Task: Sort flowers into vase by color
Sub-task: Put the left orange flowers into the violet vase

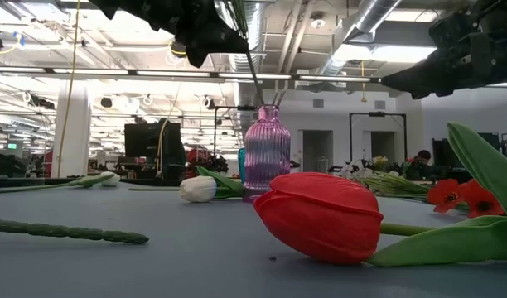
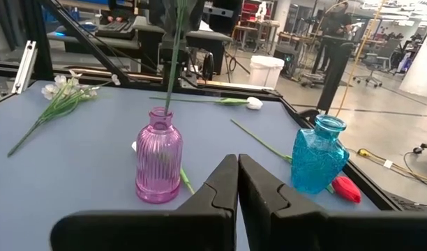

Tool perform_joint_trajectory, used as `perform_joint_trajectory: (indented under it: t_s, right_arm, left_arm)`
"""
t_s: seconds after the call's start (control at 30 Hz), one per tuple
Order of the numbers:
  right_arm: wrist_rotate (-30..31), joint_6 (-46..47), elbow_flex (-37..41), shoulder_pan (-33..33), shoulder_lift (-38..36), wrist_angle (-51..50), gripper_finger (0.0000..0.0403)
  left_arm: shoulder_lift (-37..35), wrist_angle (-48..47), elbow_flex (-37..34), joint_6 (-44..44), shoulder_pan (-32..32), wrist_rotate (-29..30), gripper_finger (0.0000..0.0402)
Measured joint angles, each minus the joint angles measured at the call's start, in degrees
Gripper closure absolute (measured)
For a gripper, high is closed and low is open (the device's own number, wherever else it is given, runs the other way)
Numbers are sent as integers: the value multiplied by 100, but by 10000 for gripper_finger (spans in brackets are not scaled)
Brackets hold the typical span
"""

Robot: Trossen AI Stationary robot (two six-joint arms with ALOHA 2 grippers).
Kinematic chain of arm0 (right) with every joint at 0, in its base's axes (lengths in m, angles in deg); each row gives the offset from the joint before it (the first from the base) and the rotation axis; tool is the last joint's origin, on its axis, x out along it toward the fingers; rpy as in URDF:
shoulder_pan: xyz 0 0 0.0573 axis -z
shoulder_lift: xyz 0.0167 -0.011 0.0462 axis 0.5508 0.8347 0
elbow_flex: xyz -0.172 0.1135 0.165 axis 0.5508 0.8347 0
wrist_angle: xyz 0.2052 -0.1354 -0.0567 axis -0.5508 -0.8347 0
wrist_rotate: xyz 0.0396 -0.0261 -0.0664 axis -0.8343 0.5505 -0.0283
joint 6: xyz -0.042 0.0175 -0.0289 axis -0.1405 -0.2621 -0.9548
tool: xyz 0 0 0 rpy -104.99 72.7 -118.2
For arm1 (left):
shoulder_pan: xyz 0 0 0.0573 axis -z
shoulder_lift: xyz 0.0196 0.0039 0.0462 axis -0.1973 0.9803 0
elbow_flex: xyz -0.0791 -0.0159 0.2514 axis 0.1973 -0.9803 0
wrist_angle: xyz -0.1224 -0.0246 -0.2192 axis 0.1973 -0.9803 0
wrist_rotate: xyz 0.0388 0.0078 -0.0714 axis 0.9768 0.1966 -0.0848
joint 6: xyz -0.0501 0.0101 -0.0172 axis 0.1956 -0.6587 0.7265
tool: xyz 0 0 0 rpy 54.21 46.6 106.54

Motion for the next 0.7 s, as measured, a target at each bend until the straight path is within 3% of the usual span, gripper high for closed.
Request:
perform_joint_trajectory:
  t_s: [0.33,0.53,0.7]
  right_arm:
    - [-2,433,0,-87,2,149,362]
    - [4,449,-22,-460,94,94,362]
    - [94,358,-22,-768,200,93,362]
  left_arm:
    - [294,171,-60,251,0,-2,401]
    - [914,234,-15,292,-94,-232,401]
    - [981,270,-13,292,-172,-299,400]
